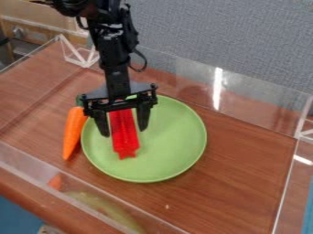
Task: Move the red object from the green plate to the table
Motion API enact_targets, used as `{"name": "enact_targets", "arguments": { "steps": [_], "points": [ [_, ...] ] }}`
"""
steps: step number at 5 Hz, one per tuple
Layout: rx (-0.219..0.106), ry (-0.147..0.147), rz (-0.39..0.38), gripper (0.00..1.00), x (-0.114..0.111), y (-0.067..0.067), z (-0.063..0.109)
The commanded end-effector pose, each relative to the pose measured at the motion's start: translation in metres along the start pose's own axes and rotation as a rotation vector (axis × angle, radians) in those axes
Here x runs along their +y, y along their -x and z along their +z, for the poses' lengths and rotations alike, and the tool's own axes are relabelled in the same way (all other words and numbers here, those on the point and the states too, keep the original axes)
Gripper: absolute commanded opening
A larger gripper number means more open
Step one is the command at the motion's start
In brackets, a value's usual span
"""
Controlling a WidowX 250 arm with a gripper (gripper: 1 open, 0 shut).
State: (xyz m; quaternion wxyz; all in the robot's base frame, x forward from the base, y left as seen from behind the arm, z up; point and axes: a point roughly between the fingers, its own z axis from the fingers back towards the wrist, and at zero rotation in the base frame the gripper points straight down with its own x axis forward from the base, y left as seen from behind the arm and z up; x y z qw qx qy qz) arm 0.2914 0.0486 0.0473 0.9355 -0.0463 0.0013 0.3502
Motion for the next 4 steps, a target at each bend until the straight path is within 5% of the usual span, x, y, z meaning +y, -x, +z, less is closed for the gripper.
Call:
{"name": "enact_targets", "arguments": {
  "steps": [1,4],
  "points": [
    [-0.040,0.020,0.012,0.00,-0.002,-0.011,0.008],
    [-0.043,0.052,0.003,0.00,-0.005,-0.010,0.019]
  ]
}}
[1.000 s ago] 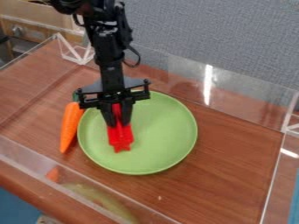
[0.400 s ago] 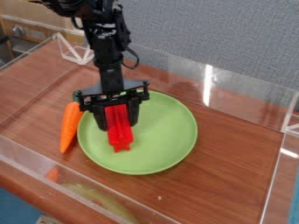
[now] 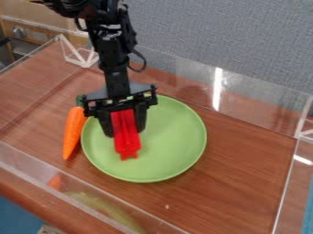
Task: Move the red object from the green plate to the table
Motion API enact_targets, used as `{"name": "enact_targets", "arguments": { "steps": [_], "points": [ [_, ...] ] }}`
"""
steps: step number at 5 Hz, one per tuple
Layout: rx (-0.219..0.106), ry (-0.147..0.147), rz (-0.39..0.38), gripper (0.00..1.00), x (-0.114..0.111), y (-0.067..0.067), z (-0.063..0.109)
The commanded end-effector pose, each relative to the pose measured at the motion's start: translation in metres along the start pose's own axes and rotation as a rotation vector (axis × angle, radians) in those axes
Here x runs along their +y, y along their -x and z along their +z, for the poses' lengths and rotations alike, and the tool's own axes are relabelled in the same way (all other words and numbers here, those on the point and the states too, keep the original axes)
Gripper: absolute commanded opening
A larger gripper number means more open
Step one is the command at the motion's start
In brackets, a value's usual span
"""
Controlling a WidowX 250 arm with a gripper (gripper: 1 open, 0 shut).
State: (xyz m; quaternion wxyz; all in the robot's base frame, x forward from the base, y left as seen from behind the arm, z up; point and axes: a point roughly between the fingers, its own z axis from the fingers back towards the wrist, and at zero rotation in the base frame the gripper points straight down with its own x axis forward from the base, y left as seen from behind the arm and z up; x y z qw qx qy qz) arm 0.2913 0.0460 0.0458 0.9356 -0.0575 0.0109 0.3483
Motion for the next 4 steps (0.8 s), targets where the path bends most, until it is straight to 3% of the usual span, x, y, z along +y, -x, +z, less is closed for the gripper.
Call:
{"name": "enact_targets", "arguments": {
  "steps": [1,2,3,4],
  "points": [
    [-0.072,0.046,0.000,0.00,-0.005,-0.012,0.024],
    [-0.076,0.055,-0.005,0.00,-0.006,-0.012,0.027],
    [-0.114,0.094,-0.110,0.00,-0.019,-0.004,0.056],
    [-0.165,0.149,-0.230,0.00,-0.042,0.016,0.089]
  ]
}}
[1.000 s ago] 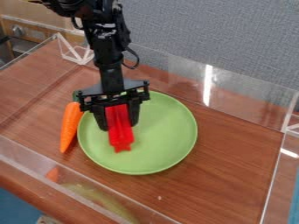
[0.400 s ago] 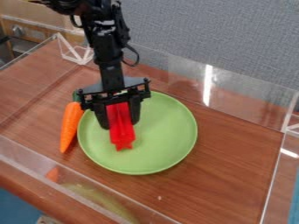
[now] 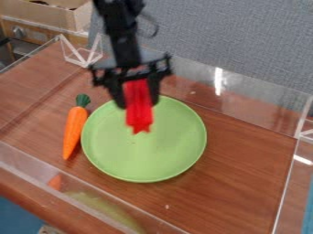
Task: Move the red object from the green plate to the table
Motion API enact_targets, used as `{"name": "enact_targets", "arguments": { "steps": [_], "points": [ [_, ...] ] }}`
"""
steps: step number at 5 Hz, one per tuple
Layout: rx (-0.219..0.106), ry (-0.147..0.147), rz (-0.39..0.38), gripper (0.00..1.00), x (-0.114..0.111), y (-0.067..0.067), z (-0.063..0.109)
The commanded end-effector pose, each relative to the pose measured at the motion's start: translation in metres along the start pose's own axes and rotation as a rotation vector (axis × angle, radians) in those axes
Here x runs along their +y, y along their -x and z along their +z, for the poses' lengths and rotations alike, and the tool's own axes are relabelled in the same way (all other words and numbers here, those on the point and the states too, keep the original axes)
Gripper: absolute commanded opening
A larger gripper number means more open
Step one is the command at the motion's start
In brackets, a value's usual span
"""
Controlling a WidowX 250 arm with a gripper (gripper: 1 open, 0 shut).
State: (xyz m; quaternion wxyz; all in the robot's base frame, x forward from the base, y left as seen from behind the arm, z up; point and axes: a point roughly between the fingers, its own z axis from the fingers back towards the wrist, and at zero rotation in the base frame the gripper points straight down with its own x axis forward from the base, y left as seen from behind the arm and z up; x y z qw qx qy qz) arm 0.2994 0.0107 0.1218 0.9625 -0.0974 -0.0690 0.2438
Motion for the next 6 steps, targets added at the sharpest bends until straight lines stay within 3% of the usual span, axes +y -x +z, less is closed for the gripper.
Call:
{"name": "enact_targets", "arguments": {
  "steps": [1,2,3,4,5,6],
  "points": [
    [-0.008,0.023,-0.161,0.00,-0.034,0.030,-0.001],
    [0.038,0.004,-0.291,0.00,-0.058,0.066,-0.028],
    [0.073,-0.033,-0.407,0.00,-0.070,0.093,-0.050],
    [0.107,-0.065,-0.483,0.00,-0.073,0.111,-0.067],
    [0.130,-0.091,-0.553,0.00,-0.070,0.116,-0.068],
    [0.137,-0.119,-0.573,0.00,-0.067,0.115,-0.067]
  ]
}}
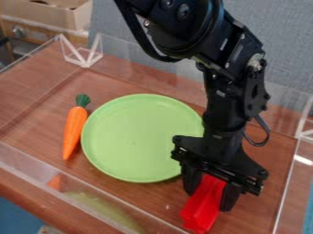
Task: Move the red object from the green plate to the table
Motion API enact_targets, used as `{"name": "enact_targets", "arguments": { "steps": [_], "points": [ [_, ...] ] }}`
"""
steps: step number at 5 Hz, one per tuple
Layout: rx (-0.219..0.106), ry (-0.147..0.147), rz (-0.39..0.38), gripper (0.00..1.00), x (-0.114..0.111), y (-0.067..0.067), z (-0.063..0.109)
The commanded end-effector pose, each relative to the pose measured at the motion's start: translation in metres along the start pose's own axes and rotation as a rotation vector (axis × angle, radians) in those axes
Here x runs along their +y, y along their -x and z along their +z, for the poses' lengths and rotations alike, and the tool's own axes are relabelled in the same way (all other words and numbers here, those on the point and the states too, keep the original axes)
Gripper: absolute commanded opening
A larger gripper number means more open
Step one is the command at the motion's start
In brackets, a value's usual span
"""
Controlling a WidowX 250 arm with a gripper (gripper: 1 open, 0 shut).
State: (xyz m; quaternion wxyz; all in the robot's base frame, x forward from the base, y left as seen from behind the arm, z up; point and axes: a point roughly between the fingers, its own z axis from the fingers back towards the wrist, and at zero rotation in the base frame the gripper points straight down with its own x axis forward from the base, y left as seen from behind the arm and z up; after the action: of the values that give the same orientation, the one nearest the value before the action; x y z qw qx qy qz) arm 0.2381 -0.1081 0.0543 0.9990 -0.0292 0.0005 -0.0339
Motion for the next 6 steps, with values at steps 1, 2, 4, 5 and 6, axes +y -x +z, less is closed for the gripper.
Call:
{"name": "enact_targets", "arguments": {
  "steps": [1,2,4,5,6],
  "points": [
    [-0.020,-0.010,-0.026,1.00,-0.001,-0.005,0.004],
    [-0.008,-0.037,-0.031,1.00,0.004,-0.002,-0.002],
    [0.009,-0.074,-0.024,1.00,0.012,-0.003,-0.013],
    [0.009,-0.089,-0.019,1.00,0.015,-0.005,-0.017],
    [0.001,-0.103,-0.012,1.00,0.018,-0.008,-0.019]
  ]
}}
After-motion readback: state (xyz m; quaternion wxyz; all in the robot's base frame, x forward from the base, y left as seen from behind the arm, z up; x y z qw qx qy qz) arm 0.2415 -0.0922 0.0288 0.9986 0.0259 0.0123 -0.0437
